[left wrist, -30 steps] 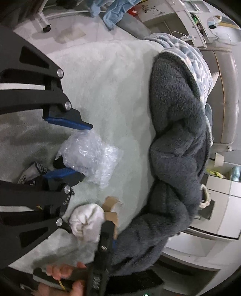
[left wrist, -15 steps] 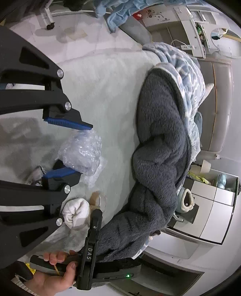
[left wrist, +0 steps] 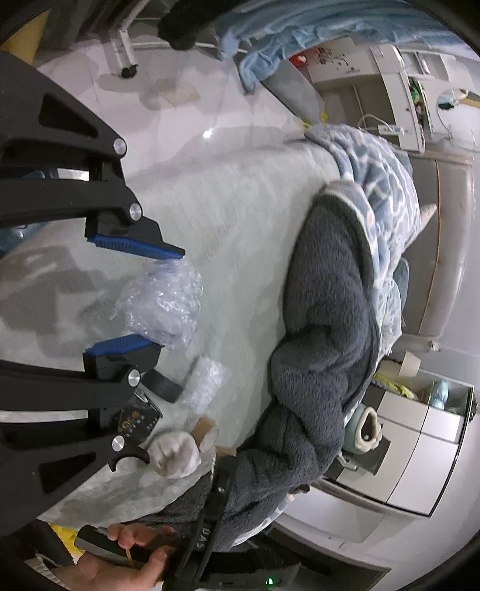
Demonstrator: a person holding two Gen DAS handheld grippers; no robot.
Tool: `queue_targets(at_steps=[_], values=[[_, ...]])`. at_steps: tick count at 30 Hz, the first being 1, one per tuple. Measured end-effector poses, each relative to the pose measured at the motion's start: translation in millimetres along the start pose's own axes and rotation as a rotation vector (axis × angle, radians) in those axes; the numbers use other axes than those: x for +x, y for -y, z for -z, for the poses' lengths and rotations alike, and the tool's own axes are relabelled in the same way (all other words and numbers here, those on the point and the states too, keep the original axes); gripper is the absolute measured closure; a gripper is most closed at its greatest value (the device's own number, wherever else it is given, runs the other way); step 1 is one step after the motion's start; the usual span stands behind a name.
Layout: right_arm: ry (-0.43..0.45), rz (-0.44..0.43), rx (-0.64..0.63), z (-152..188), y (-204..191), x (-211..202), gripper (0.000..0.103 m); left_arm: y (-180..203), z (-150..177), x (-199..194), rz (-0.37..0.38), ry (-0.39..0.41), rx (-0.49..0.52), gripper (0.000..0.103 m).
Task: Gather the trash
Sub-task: 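Grasp the clear plastic bag with the left tool while the right tool grasps the brown tape roll, then carry the plastic bag and tape roll over the teal bin with both tools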
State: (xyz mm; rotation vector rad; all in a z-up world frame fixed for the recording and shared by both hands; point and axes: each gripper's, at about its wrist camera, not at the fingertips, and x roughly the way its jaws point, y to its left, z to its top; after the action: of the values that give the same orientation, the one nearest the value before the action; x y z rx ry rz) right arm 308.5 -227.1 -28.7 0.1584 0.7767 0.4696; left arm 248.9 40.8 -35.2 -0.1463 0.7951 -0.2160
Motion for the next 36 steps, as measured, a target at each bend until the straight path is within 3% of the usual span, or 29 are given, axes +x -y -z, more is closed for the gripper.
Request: queue_targets(at_steps=[7, 15, 26, 36], values=[[0.025, -0.057, -0.061, -3.7, -41.1, -6.6, 0.055, -30.7, 16.3, -35.4, -0.07, -0.02, -0.09, 0.062], [-0.023, -0.132, -0.153, 11.9, -104.5, 6.5, 0.055, -61.0, 58.1, -59.7, -0.144, -0.08, -0.164, 0.062], [-0.147, -0.215, -0.33, 53.8, -196.9, 42.0, 0.055, -118.1, 118.2, -39.6, -0.172, -0.232, -0.254, 0.062], [-0.271, -0.266, -0.41, 89.9, -249.8, 84.1, 0.055, -160.5, 161.5, -22.8, -0.17, -0.374, -0.329, 0.062]])
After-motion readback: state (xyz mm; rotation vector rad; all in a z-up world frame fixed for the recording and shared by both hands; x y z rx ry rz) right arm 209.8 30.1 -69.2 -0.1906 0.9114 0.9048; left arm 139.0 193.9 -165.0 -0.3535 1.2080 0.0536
